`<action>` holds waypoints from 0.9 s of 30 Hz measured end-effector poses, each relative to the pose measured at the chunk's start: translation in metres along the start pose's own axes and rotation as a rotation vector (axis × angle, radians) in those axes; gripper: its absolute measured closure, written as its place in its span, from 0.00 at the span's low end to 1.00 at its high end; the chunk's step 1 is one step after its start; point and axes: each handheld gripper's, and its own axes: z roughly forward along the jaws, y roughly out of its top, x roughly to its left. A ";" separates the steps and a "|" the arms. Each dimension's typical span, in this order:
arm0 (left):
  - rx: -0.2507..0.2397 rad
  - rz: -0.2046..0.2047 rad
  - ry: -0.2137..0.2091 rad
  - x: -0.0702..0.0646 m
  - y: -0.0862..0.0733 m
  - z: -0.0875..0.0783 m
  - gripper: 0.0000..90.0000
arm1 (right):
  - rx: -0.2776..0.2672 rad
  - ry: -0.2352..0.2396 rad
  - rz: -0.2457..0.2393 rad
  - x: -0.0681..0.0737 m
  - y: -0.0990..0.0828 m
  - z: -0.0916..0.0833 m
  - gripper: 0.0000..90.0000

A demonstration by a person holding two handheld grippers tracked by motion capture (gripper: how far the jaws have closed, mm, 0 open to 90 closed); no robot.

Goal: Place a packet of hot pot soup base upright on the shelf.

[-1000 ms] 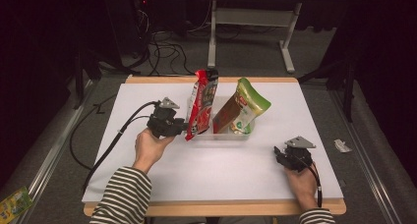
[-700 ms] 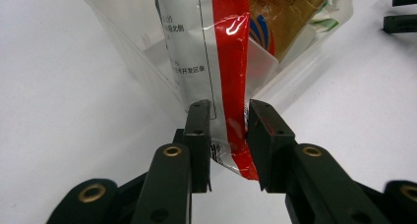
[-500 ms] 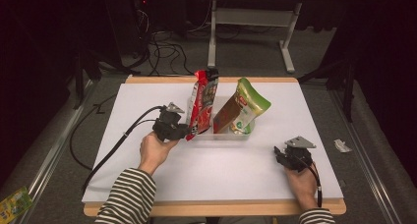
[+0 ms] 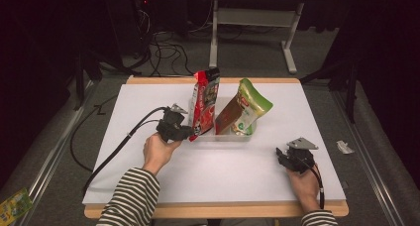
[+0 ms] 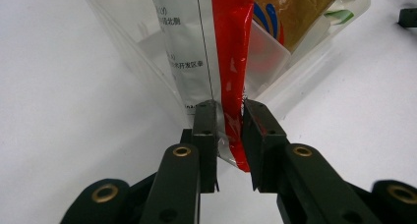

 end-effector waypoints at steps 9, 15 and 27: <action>0.051 -0.001 0.003 -0.001 -0.001 0.010 0.90 | 0.000 -0.002 -0.008 0.000 0.000 0.000 0.52; 0.064 -0.025 -0.002 0.000 -0.001 0.020 0.91 | 0.000 -0.002 -0.010 0.000 0.000 0.000 0.52; -0.059 -0.042 -0.009 0.003 0.018 -0.012 0.75 | -0.001 -0.002 -0.007 0.000 0.000 0.000 0.52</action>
